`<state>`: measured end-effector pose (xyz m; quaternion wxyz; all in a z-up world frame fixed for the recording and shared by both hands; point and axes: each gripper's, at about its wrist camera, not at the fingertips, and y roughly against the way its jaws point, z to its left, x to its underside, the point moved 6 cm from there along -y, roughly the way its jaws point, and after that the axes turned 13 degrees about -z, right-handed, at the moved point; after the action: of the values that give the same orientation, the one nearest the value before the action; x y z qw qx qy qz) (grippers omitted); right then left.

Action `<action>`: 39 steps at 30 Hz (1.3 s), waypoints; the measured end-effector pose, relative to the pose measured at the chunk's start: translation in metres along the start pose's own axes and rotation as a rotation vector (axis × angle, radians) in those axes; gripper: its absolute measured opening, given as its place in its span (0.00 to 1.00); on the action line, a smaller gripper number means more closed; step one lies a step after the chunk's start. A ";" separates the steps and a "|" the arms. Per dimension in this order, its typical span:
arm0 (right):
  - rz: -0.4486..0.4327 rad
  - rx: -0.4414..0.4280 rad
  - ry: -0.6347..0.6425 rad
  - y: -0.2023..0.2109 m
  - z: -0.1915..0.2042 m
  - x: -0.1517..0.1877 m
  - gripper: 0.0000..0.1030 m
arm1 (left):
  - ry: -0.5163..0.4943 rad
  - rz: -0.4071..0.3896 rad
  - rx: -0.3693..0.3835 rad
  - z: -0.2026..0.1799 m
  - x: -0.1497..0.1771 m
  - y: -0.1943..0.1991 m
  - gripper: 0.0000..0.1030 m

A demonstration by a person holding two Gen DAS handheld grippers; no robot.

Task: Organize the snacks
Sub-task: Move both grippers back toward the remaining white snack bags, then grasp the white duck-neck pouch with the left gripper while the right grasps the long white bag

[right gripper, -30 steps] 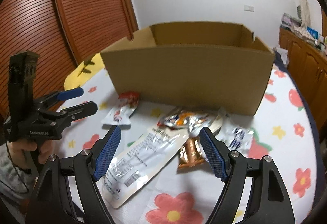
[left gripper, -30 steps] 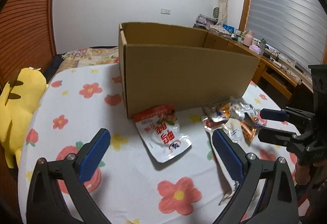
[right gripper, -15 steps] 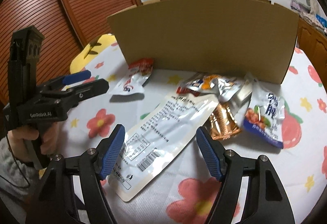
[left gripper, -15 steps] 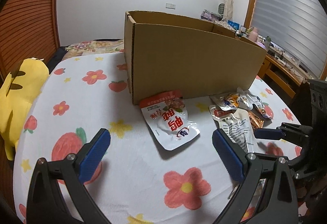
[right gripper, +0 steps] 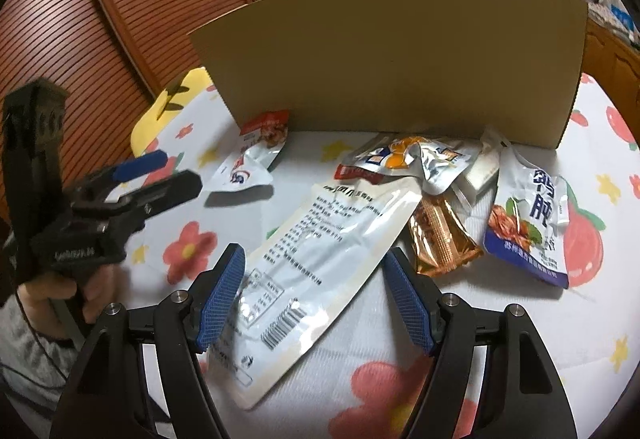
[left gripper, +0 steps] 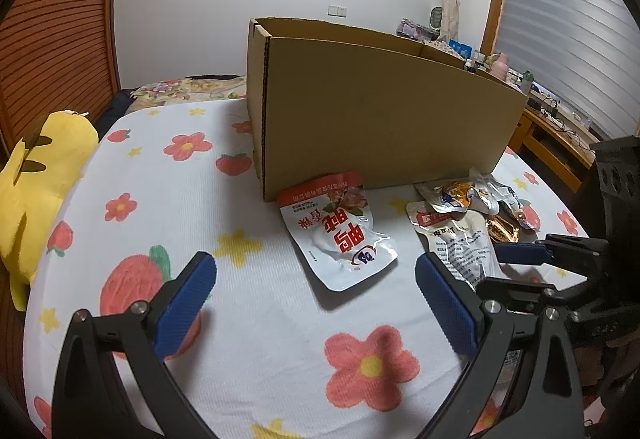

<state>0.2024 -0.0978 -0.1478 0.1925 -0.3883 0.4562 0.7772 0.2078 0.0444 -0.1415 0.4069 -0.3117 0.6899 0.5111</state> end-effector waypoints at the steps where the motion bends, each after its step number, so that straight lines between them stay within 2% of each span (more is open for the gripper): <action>1: 0.005 0.008 0.004 -0.002 0.000 -0.001 0.72 | 0.002 -0.001 0.001 0.000 0.000 0.000 0.97; 12: 0.044 0.125 0.138 -0.023 0.009 0.000 0.74 | 0.035 -0.007 0.008 0.005 0.000 0.004 0.97; 16: 0.052 0.146 0.173 -0.024 0.010 0.001 0.69 | 0.041 -0.008 0.008 0.005 0.000 0.003 0.97; 25: 0.071 0.106 0.147 -0.009 0.000 0.004 0.43 | 0.034 0.000 0.007 0.004 0.000 0.002 0.97; 34: 0.059 0.089 0.143 0.001 -0.006 0.008 0.41 | 0.038 0.048 0.022 -0.009 -0.010 -0.013 0.97; 39: 0.051 0.081 0.156 0.001 -0.005 0.008 0.42 | 0.020 0.082 0.003 -0.018 -0.019 -0.034 0.94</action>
<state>0.1989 -0.1036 -0.1547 0.1520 -0.4276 0.5106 0.7303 0.2417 0.0179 -0.1374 0.3790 -0.2877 0.7068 0.5234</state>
